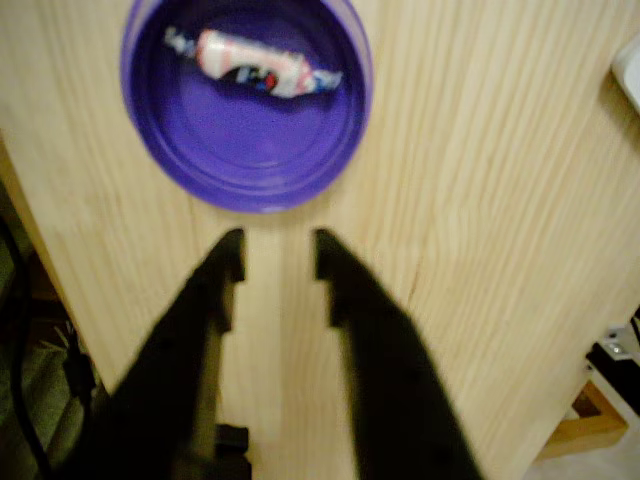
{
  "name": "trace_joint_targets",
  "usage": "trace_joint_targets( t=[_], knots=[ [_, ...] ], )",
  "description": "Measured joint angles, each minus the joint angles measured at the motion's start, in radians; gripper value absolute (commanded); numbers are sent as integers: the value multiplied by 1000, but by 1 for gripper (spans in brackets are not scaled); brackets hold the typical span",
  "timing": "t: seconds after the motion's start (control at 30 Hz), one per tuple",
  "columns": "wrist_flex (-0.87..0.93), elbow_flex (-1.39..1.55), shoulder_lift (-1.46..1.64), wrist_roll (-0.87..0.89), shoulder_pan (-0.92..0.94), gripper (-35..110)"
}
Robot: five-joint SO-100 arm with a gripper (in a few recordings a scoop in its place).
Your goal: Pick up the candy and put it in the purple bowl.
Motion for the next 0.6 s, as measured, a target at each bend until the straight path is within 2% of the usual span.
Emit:
trace_joint_targets(
  t=[0.33, 0.6],
  knots=[
    [63, 31, 2, -2, 23, 0],
    [198, 58, 28, -155, 92, 0]
  ],
)
